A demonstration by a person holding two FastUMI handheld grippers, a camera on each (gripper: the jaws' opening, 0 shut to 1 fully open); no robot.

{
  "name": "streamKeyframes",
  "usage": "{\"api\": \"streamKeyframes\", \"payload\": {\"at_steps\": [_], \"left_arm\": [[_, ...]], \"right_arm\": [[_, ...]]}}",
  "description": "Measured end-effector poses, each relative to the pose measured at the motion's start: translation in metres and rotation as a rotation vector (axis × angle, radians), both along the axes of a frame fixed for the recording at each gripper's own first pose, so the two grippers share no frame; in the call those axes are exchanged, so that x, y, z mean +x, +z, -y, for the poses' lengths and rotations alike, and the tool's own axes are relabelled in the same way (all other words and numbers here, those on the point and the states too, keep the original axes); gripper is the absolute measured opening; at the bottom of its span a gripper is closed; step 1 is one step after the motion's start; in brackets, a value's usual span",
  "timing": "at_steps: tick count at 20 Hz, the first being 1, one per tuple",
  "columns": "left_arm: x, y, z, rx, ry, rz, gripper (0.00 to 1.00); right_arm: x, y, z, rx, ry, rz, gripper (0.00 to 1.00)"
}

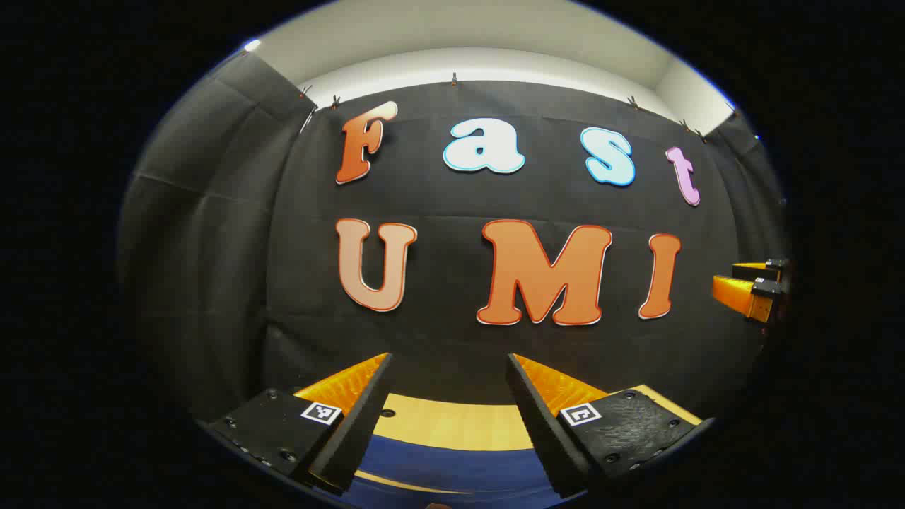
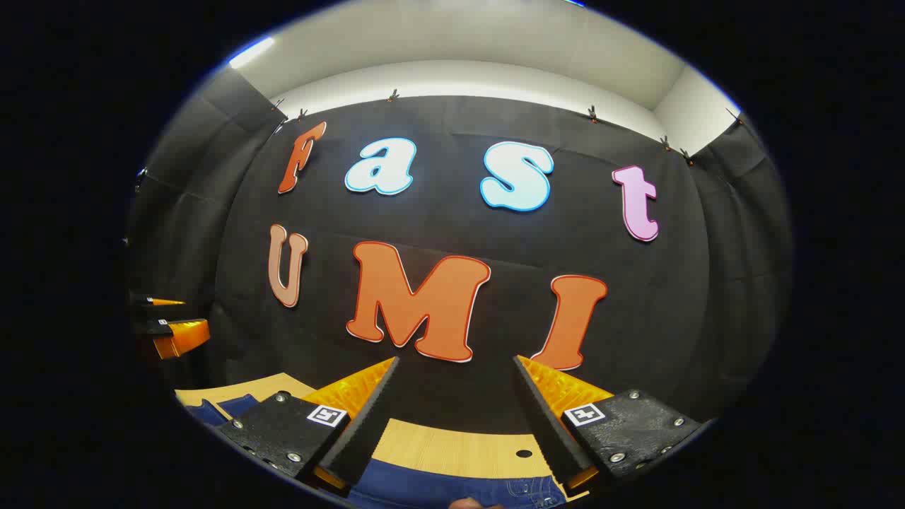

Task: Grasp the waist and the cuffs of the jeans and fold them to make the two legs overlap; first hold the waist and fold one-third of the jeans toward the cuffs, then hold the cuffs and fold the remaining one-third in the same direction to finish folding.

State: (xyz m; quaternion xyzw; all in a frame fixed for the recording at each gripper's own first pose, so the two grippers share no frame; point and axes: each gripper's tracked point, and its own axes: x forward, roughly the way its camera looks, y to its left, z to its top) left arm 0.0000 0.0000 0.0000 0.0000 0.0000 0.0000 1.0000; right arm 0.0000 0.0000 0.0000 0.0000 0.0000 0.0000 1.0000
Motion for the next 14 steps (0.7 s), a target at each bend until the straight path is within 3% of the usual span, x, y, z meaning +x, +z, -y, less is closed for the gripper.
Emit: {"api": "streamKeyframes", "payload": {"at_steps": [1, 3, 5, 6, 10, 14], "left_arm": [[0.008, 0.008, -0.006, -0.045, 0.006, 0.008, 0.96], [0.009, 0.019, -0.021, -0.080, 0.030, 0.036, 0.94], [0.008, 0.024, -0.028, -0.047, 0.049, 0.070, 0.94], [0.007, 0.018, -0.026, -0.020, 0.049, 0.062, 0.94], [-0.003, 0.004, 0.006, 0.058, -0.005, 0.073, 0.96], [-0.012, 0.010, 0.042, 0.028, -0.100, 0.122, 0.94]], "right_arm": [[0.001, 0.012, 0.001, 0.003, 0.002, 0.026, 0.99], [-0.002, 0.026, -0.007, 0.014, 0.019, 0.074, 0.93], [-0.009, 0.016, -0.016, 0.016, 0.042, 0.080, 0.99], [-0.014, 0.005, -0.016, 0.018, 0.040, 0.057, 0.93], [-0.034, -0.041, -0.014, 0.085, 0.025, -0.028, 0.99], [-0.048, -0.066, 0.001, 0.079, -0.023, -0.050, 0.96]]}}
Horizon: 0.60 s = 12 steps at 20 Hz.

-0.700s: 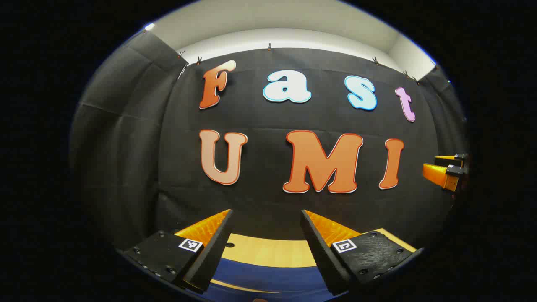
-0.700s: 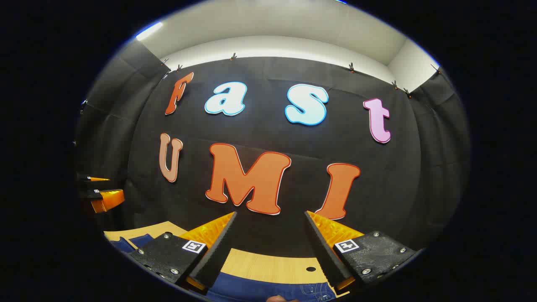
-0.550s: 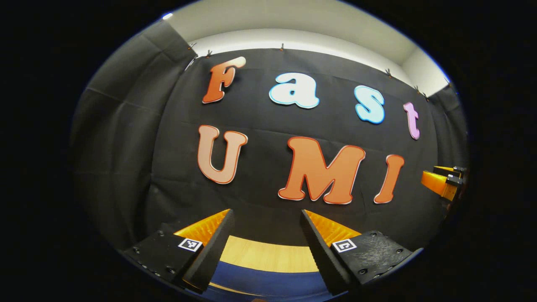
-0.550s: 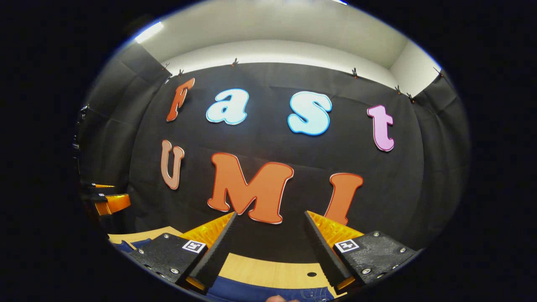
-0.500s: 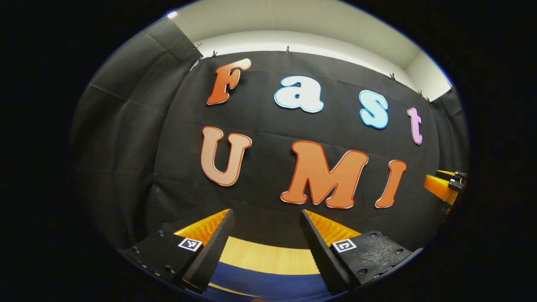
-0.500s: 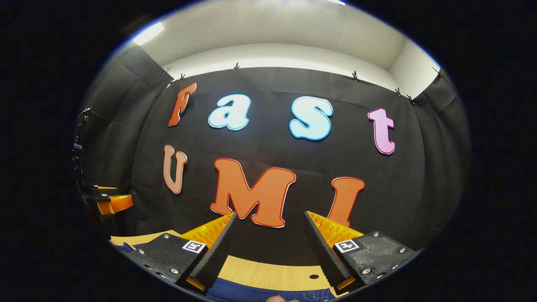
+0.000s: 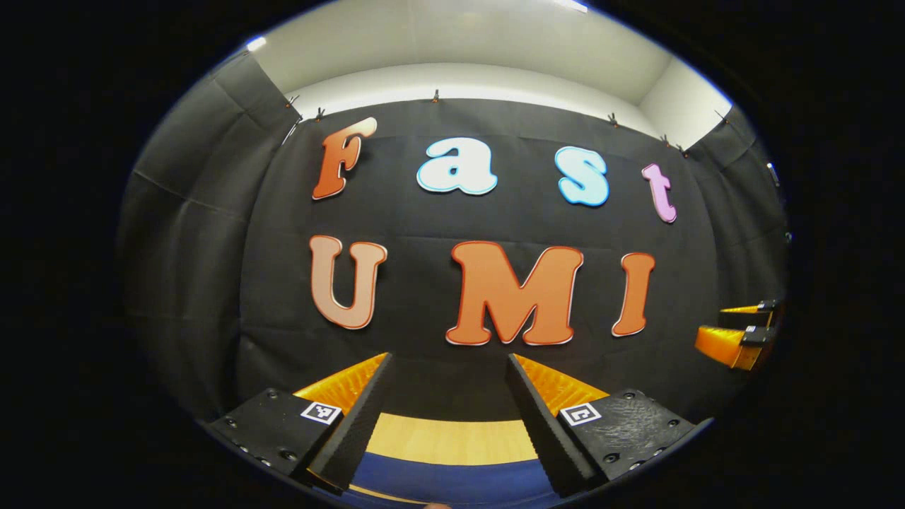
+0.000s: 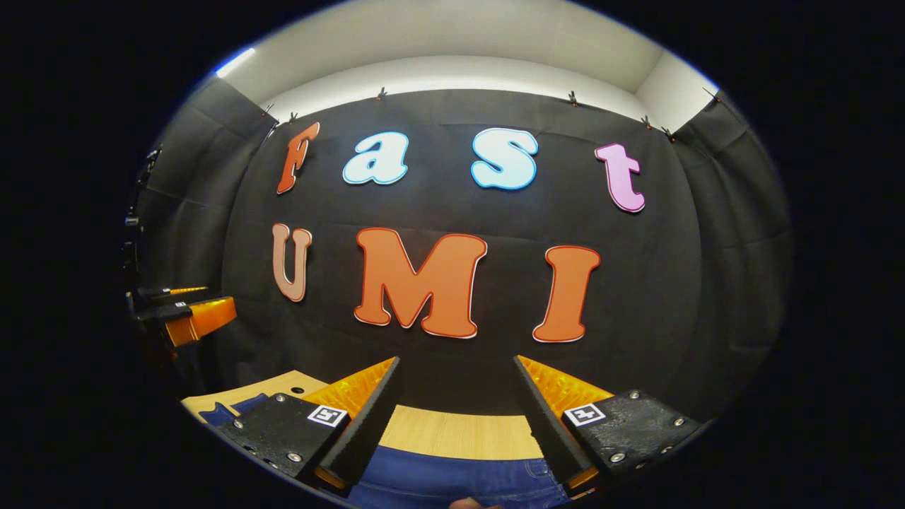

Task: Grasp the waist and the cuffs of the jeans and fold them to make the two legs overlap; first hold the waist and fold one-third of the jeans toward the cuffs, then hold the cuffs and fold the remaining one-third in the same direction to finish folding.

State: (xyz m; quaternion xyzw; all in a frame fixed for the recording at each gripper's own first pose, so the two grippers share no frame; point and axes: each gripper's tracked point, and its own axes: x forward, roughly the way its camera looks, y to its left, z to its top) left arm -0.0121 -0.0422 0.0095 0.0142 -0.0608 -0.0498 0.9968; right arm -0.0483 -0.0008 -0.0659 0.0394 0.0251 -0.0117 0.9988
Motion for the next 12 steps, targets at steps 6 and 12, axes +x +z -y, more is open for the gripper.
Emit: {"api": "streamKeyframes", "payload": {"at_steps": [6, 12], "left_arm": [[-0.020, 0.005, -0.014, 0.063, 0.069, 0.085, 0.99], [-0.030, -0.017, -0.031, 0.048, 0.105, 0.064, 0.96]], "right_arm": [[-0.018, -0.040, 0.023, 0.020, -0.045, -0.077, 0.99], [-0.020, -0.056, 0.060, 0.029, -0.071, -0.075, 0.96]]}}
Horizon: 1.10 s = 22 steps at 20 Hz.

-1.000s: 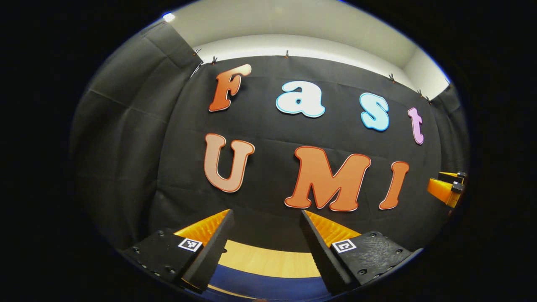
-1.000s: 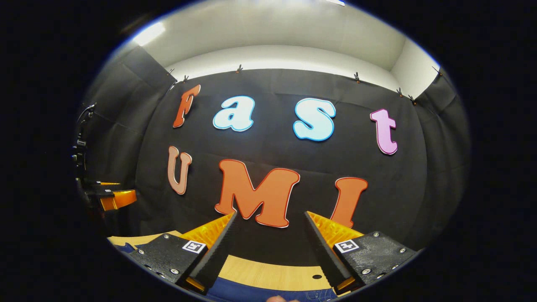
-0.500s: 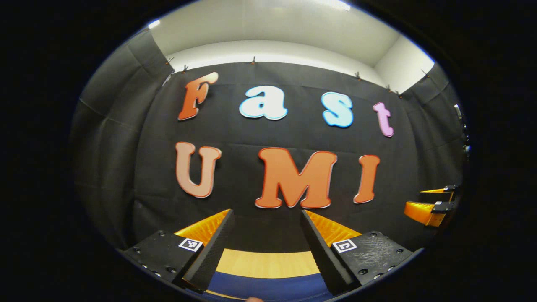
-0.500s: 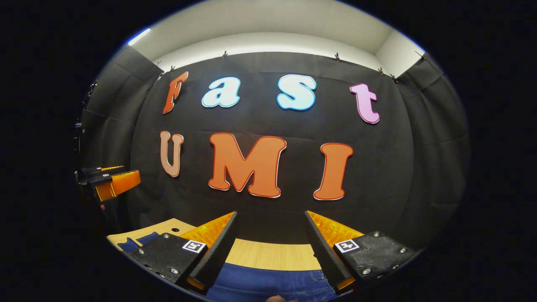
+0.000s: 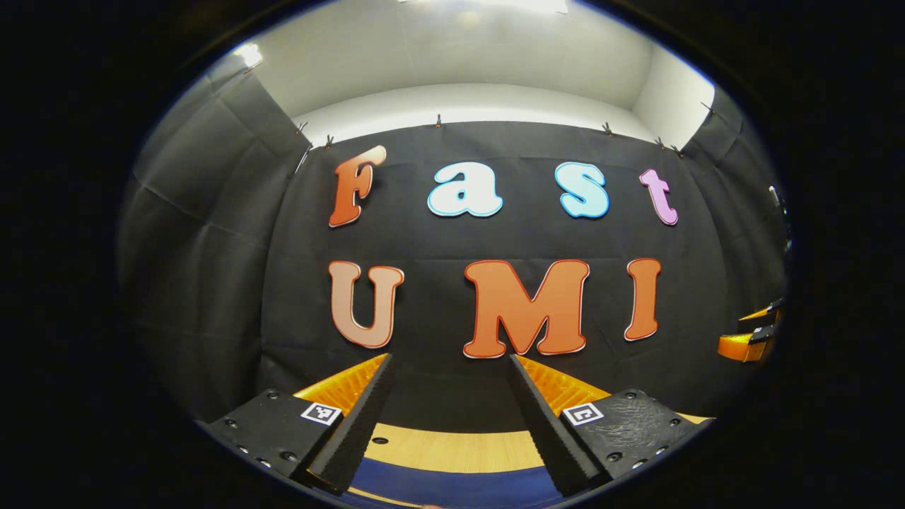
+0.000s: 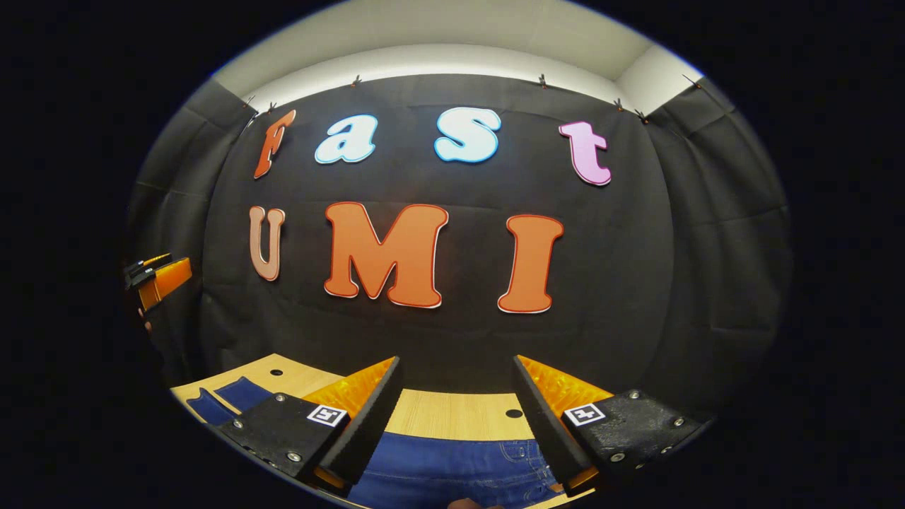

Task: Grasp the waist and the cuffs of the jeans and fold them to make the two legs overlap; first hold the waist and fold one-third of the jeans toward the cuffs, then hold the cuffs and fold the remaining one-third in the same direction to finish folding.

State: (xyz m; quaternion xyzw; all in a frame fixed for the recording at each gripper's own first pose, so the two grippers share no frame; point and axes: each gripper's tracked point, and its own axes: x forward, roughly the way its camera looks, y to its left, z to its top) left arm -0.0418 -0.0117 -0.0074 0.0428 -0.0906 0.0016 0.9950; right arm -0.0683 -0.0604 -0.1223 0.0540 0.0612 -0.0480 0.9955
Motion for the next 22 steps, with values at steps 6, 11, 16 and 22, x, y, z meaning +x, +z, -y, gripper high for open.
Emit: {"api": "streamKeyframes", "payload": {"at_steps": [6, 11, 16, 22], "left_arm": [[-0.010, -0.058, -0.050, 0.050, 0.145, -0.150, 0.97], [-0.025, -0.112, -0.099, 0.007, 0.283, -0.299, 0.97], [-0.037, -0.179, -0.154, -0.152, 0.340, -0.482, 0.98], [-0.058, -0.263, -0.240, -0.396, 0.429, -0.701, 0.97]], "right_arm": [[0.011, -0.037, 0.019, 0.052, 0.012, -0.054, 0.96], [0.022, -0.071, 0.020, 0.098, 0.043, -0.125, 0.96], [0.024, -0.102, 0.024, 0.091, 0.011, -0.213, 0.96], [0.019, -0.142, 0.017, 0.157, -0.053, -0.374, 0.97]]}}
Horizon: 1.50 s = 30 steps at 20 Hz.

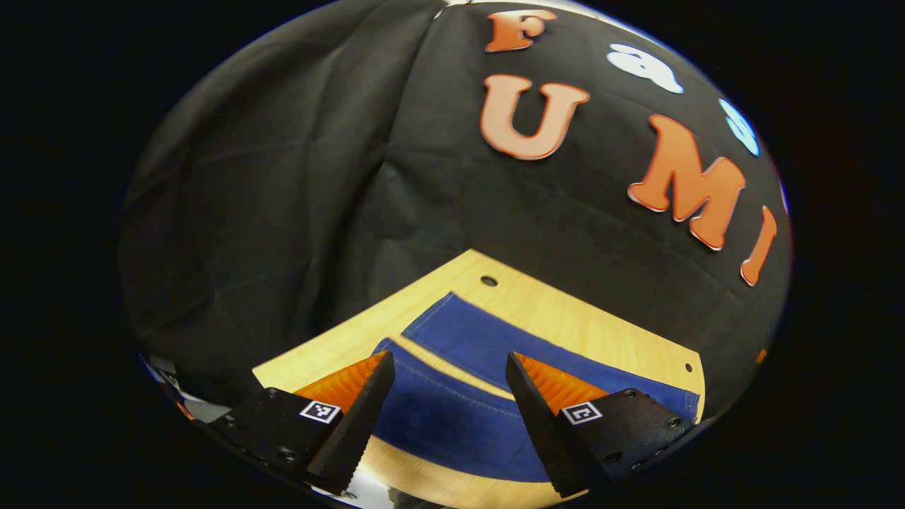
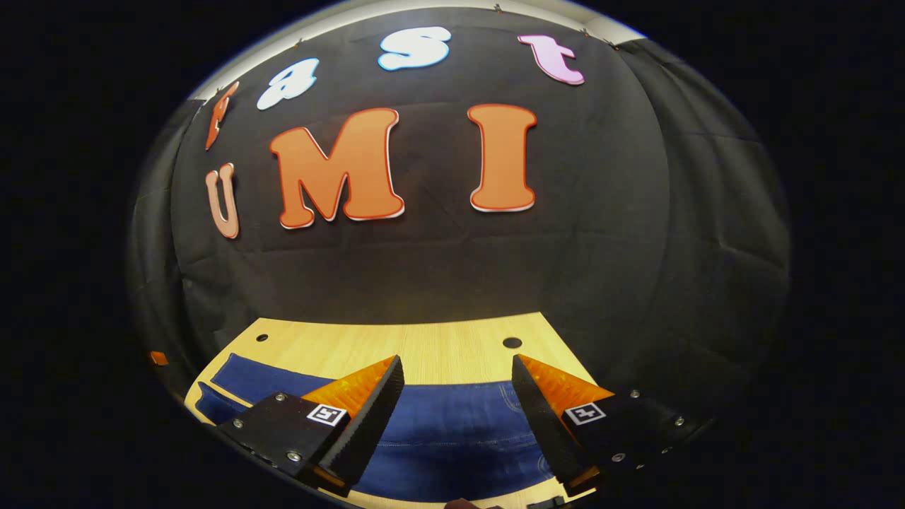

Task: Grasp the waist and the cuffs of the jeans and fold them to make the two legs overlap; first hold the waist and fold one-third of the jeans toward the cuffs, then hold the cuffs and fold the remaining one-third in the same direction to finish folding.

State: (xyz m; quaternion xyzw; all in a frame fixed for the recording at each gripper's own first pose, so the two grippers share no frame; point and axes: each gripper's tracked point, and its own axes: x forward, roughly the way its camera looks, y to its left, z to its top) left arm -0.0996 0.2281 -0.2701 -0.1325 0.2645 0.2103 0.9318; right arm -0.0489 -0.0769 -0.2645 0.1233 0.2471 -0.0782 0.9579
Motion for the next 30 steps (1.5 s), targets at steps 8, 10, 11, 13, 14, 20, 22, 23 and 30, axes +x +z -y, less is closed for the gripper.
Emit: {"api": "streamKeyframes", "payload": {"at_steps": [8, 10, 11, 13, 14, 20, 22, 23, 30], "left_arm": [[-0.028, -0.107, -0.073, -0.369, 0.174, -0.179, 0.98], [-0.036, -0.120, -0.081, -0.438, 0.220, -0.200, 0.98], [-0.042, -0.128, -0.085, -0.469, 0.241, -0.205, 0.98], [-0.052, -0.140, -0.088, -0.541, 0.277, -0.215, 0.98], [-0.057, -0.141, -0.091, -0.571, 0.290, -0.215, 0.98], [-0.054, -0.169, -0.097, -0.714, 0.332, -0.188, 0.96], [-0.046, -0.172, -0.100, -0.735, 0.329, -0.176, 0.93], [-0.042, -0.170, -0.103, -0.754, 0.330, -0.162, 0.90], [-0.029, -0.173, -0.105, -0.770, 0.349, -0.162, 0.82]], "right_arm": [[-0.019, -0.034, -0.018, 0.044, -0.068, -0.156, 0.96], [-0.023, -0.042, -0.023, 0.067, -0.083, -0.191, 0.96], [-0.026, -0.046, -0.026, 0.081, -0.086, -0.211, 0.96], [-0.031, -0.055, -0.031, 0.113, -0.103, -0.248, 0.96], [-0.034, -0.061, -0.033, 0.131, -0.111, -0.268, 0.96], [-0.064, -0.109, -0.035, 0.232, -0.192, -0.419, 0.96], [-0.080, -0.128, -0.033, 0.301, -0.237, -0.482, 0.96], [-0.090, -0.139, -0.033, 0.357, -0.264, -0.518, 0.96], [-0.132, -0.197, 0.009, 0.692, -0.482, -0.607, 0.96]]}}
